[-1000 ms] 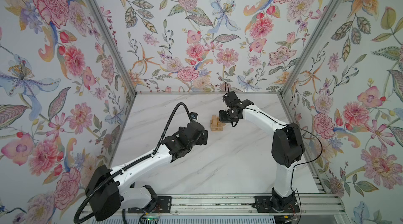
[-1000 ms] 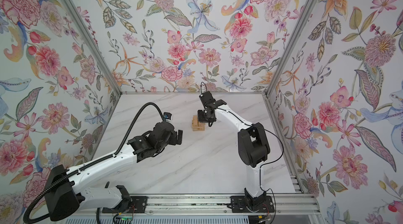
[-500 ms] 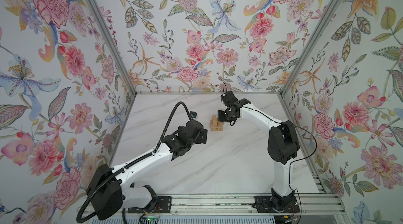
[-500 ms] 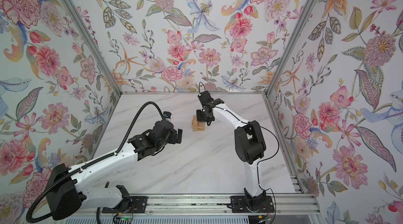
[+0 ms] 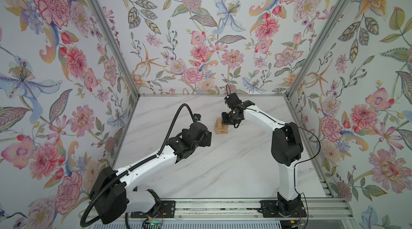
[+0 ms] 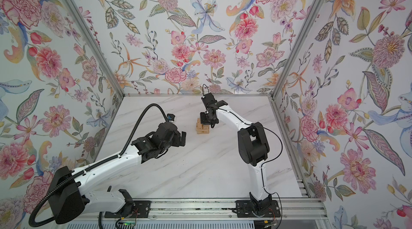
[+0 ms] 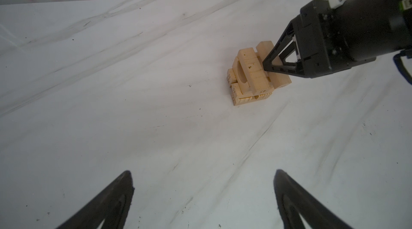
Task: Build the wood block tower
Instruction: 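Lower the 09 block upright against the stack beside the other upright block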
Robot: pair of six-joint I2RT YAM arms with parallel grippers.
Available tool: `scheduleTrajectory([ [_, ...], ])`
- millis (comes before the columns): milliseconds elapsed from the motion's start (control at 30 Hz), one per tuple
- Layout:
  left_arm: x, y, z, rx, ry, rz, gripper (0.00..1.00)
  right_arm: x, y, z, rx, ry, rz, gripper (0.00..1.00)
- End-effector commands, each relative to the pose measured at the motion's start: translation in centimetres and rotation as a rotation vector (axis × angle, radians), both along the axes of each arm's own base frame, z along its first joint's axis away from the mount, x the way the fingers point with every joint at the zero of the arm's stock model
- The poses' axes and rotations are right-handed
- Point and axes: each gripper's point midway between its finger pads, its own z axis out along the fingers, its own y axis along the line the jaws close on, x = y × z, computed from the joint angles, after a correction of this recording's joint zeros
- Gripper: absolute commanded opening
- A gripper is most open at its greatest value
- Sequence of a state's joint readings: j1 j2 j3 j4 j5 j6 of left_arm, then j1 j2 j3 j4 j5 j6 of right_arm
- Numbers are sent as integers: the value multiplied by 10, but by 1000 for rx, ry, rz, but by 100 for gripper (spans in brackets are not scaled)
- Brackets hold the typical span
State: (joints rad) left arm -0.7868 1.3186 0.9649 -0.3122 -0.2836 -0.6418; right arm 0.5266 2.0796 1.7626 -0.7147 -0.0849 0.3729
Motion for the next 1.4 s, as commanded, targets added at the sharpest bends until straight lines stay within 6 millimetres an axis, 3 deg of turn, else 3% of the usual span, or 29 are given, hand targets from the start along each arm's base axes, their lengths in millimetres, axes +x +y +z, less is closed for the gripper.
scheduleTrajectory([
  [0, 6, -1, 7, -3, -11, -9, 99, 3, 0, 2, -2, 3, 12, 27],
  [533, 8, 3, 4, 0, -3, 2, 99, 7, -2, 2, 1, 7, -7, 37],
  [1367, 4, 10, 10, -19, -13, 12, 99, 3, -3, 28, 52, -15, -27, 42],
])
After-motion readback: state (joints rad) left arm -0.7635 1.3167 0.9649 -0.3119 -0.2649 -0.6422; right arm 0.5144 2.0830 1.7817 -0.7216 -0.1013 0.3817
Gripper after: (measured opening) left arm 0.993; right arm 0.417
